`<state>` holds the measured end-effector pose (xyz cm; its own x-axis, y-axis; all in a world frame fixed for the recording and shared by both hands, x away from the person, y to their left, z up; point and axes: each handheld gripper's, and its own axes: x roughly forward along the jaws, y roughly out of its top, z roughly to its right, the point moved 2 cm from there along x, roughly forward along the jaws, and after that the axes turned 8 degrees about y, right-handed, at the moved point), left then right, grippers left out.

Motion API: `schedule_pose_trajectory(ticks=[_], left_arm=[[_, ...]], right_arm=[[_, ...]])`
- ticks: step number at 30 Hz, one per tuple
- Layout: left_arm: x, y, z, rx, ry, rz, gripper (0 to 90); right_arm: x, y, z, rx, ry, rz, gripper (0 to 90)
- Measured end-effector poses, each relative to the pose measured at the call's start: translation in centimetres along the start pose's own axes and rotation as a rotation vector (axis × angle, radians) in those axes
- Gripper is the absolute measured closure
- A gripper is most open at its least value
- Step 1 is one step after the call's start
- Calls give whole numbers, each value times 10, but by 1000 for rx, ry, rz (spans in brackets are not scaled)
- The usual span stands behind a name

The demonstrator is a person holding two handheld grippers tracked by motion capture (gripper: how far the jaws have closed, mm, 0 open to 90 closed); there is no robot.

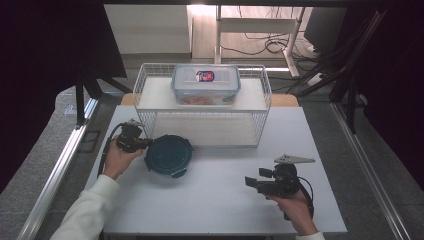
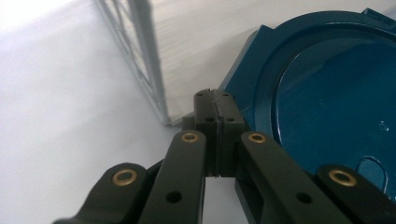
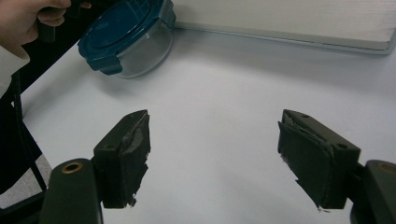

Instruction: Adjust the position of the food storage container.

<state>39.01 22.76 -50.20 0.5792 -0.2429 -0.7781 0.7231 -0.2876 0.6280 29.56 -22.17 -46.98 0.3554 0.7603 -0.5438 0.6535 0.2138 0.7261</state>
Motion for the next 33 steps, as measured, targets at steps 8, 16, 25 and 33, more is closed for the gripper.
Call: schedule_pose_trajectory(ticks=[8, 16, 25, 33], left_arm=[[3, 5, 18, 41, -30, 0, 900], [5, 9, 39, 80, -58, 6, 900], [5, 10, 63, 126, -90, 9, 900], [5, 10, 87, 164, -134, 22, 900]], right_arm=[[1, 1, -2, -1, 8, -2, 250], [0, 1, -2, -2, 6, 0, 251], [0, 1, -3, -4, 9, -1, 252], [0, 1, -3, -6, 9, -4, 253]])
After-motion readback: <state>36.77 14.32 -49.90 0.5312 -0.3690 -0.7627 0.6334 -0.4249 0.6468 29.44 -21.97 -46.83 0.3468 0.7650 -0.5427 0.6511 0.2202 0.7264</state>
